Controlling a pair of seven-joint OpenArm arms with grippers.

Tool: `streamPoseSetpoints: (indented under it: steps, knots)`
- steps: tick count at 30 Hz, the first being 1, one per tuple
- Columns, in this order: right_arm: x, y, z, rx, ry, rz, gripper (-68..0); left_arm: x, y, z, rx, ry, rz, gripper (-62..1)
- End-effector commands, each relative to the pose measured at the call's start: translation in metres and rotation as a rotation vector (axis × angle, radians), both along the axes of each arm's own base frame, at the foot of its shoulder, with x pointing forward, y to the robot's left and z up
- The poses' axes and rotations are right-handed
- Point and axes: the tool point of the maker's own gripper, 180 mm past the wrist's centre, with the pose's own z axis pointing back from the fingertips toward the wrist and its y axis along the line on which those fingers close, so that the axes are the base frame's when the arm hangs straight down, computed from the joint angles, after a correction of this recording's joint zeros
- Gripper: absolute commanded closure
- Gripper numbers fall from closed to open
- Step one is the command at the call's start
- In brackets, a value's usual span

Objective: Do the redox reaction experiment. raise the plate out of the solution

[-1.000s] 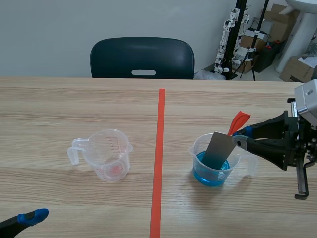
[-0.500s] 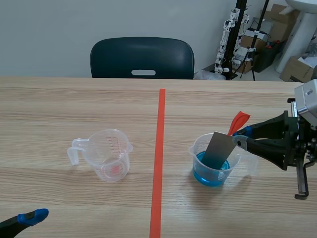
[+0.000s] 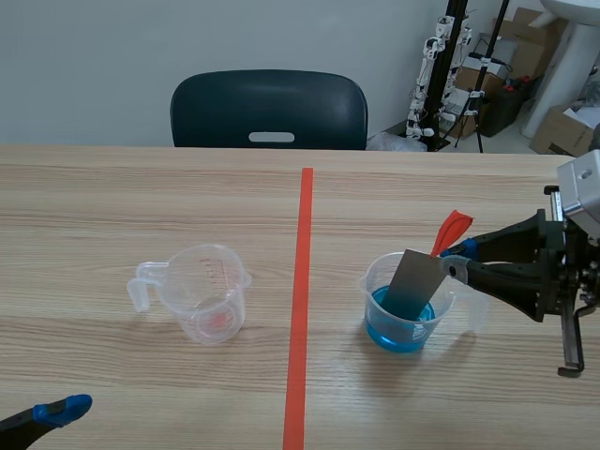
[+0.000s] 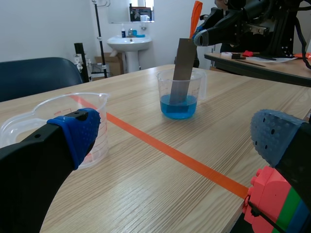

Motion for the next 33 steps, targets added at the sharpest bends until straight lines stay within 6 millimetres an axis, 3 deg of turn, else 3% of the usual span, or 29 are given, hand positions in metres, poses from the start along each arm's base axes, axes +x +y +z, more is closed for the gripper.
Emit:
streamPoseSetpoints:
  steps: [1,25,33]
  knots:
    - [0.006,-0.002,0.011,0.022,-0.029,-0.008,-0.8,0.001,0.0,0.011,-0.042,-0.042,0.005,-62.3]
    - [0.009,-0.005,0.015,0.043,-0.018,-0.025,-0.8,-0.001,0.002,0.01,-0.035,-0.038,0.0,-62.3]
    - [0.011,-0.01,0.028,0.065,-0.019,-0.046,-0.8,-0.019,0.023,0.005,0.031,0.022,-0.034,-62.3]
